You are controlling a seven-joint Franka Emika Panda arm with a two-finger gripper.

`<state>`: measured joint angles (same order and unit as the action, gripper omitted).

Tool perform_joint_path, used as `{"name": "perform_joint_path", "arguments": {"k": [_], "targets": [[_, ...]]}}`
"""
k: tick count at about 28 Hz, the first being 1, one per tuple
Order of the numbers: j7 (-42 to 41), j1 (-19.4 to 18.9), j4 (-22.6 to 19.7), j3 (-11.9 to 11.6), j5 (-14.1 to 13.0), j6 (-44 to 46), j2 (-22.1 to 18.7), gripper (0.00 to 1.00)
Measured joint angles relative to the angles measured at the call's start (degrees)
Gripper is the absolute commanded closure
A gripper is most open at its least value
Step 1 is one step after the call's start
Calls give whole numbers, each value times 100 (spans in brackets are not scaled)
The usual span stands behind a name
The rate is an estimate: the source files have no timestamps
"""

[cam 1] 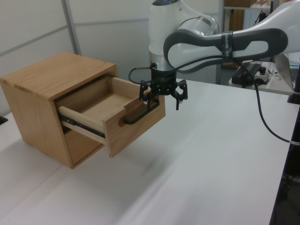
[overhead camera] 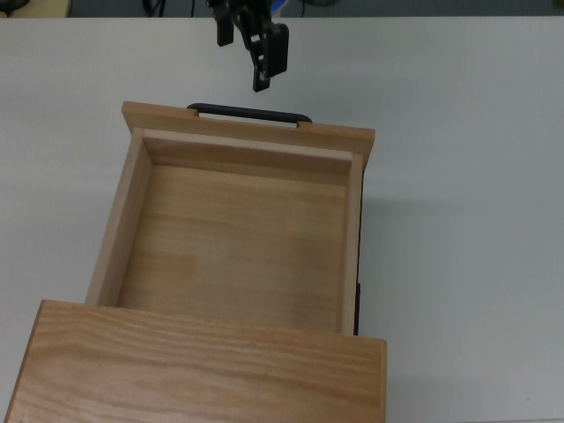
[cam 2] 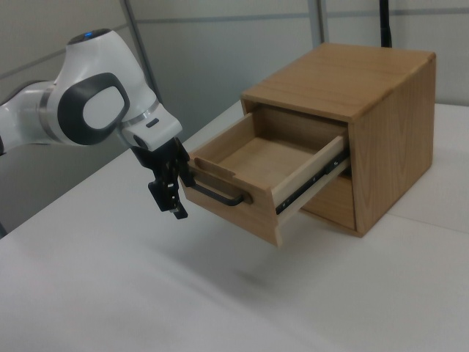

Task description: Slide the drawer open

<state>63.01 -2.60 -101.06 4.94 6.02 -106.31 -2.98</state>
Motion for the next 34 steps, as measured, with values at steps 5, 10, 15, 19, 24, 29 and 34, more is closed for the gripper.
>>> {"name": "perform_joint_path", "arguments": {"k": [5,10,15,19,24,29,34], "targets": [[-1174,0,123,0,0,111,-27,0],[-2325,2,176,0,0,130,-54,0],[-3314,10,178,-13,0,247,-56,0],[-4161,12,178,-33,-2,551,-56,0],[-4830,15,184,-53,-91,923,-56,0],[-5309,18,196,-126,-432,1169,-57,0],[-5847,25,198,-286,-711,1349,-57,0]]}}
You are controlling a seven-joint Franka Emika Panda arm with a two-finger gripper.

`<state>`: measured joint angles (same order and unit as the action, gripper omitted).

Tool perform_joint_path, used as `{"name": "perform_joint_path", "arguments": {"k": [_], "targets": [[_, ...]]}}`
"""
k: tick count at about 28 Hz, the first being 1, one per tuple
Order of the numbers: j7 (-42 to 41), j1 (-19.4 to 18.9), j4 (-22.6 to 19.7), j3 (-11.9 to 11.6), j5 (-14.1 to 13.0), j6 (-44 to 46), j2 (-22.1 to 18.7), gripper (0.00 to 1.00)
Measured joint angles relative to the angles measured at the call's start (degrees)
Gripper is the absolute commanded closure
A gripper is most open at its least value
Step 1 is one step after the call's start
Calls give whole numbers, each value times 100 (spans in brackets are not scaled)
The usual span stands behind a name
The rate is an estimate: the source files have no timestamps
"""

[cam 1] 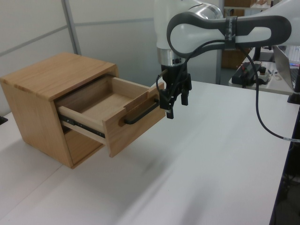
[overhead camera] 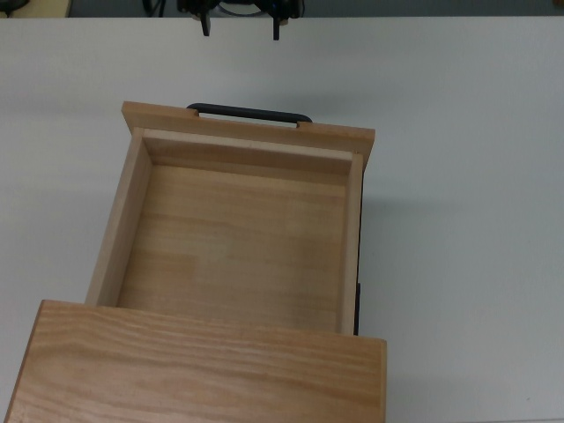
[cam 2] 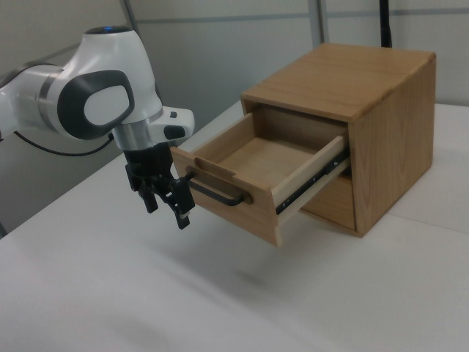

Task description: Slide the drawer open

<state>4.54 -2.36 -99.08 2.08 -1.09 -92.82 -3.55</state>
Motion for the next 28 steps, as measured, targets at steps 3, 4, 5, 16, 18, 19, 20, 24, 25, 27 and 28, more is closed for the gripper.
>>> {"name": "perform_joint_path", "arguments": {"k": [3,4,5,16,18,19,20,24,25,27,28], "targets": [[-215,3,0,-61,-59,37,0,0],[-248,3,0,-67,-61,37,0,0],[-298,3,0,-71,-61,37,0,0],[-464,36,268,-78,-58,38,181,0],[-465,52,329,-78,-57,38,270,0],[-470,58,349,-78,-57,38,304,0],[-477,62,366,-78,-57,38,332,0],[-505,66,414,-78,-57,38,403,0],[-507,66,420,-78,-57,38,407,0],[-511,66,434,-78,-57,38,409,0],[-511,66,439,-78,-57,38,409,0]]}}
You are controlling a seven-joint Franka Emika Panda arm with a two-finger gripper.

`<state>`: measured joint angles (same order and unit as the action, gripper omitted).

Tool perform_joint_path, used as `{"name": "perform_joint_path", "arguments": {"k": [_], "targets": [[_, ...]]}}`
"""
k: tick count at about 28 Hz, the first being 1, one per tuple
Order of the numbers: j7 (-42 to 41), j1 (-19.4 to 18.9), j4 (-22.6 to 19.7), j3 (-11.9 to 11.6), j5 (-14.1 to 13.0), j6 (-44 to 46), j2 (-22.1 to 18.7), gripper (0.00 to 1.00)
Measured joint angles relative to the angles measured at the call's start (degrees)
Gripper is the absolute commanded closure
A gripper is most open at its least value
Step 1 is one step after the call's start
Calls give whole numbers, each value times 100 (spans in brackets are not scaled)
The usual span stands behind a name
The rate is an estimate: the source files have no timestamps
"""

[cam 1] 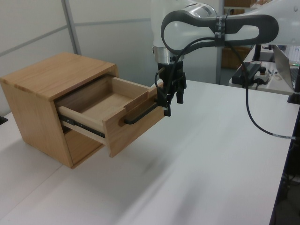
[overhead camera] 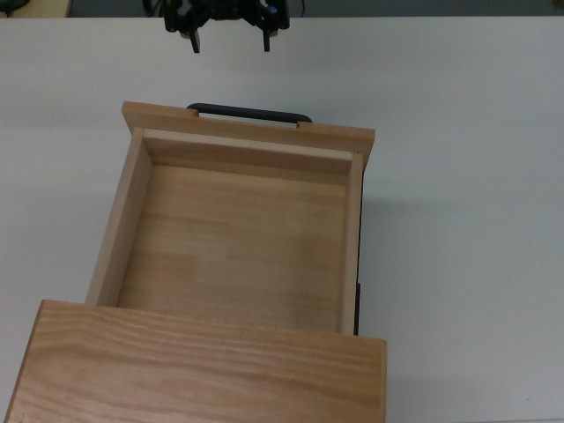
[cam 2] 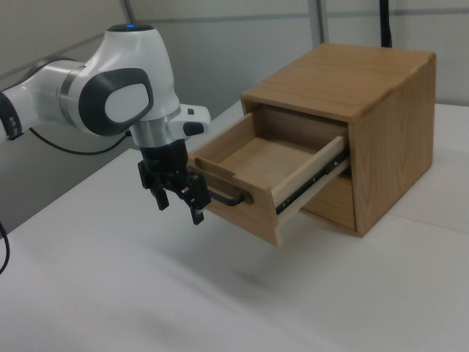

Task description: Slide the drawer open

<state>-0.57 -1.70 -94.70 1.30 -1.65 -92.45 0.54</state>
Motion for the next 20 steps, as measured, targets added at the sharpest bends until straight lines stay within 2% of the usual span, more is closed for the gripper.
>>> {"name": "perform_joint_path", "arguments": {"k": [14,20], "targets": [[0,1,19,0,46,0,6,0],[0,12,235,-2,74,0,21,0]]}}
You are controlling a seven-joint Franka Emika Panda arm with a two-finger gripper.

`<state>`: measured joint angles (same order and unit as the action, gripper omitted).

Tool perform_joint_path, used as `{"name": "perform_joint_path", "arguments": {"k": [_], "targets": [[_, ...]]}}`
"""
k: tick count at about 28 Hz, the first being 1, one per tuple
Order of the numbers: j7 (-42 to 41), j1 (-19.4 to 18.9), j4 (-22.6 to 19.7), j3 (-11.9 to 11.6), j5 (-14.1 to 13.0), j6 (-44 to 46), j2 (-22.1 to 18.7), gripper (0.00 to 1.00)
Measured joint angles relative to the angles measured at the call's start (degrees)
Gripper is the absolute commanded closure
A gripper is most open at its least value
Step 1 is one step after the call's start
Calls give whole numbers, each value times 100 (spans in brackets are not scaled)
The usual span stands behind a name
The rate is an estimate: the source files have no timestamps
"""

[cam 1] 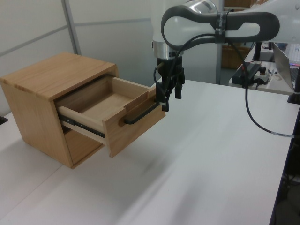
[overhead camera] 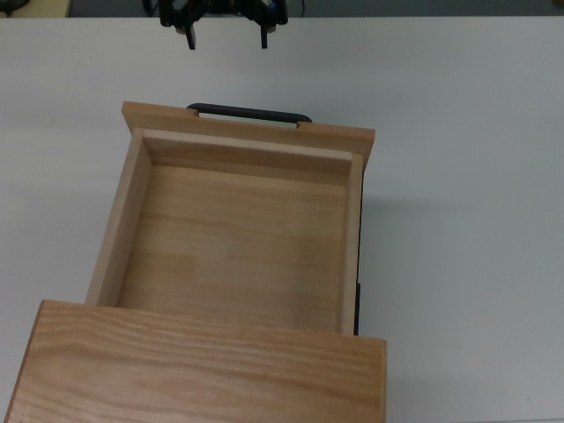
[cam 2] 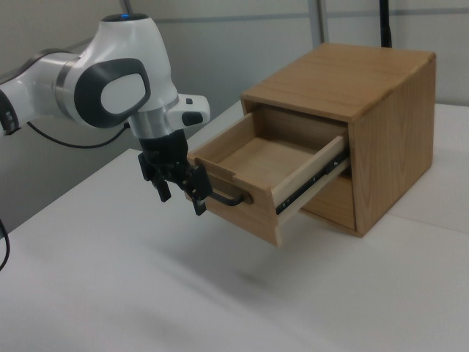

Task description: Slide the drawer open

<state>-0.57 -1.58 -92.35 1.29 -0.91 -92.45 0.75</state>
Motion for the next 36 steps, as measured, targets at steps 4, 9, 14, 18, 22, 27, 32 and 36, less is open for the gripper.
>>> {"name": "perform_joint_path", "arguments": {"k": [4,9,14,18,22,27,32,36], "targets": [[-2,35,72,-3,43,0,10,0],[-9,59,79,2,44,0,51,0],[-9,58,79,22,44,0,105,0],[-10,59,80,22,44,0,161,0],[-10,59,81,22,45,0,228,0],[-14,58,82,23,45,0,294,0],[-23,58,83,24,45,0,328,0],[-26,58,87,24,45,0,330,0]]}}
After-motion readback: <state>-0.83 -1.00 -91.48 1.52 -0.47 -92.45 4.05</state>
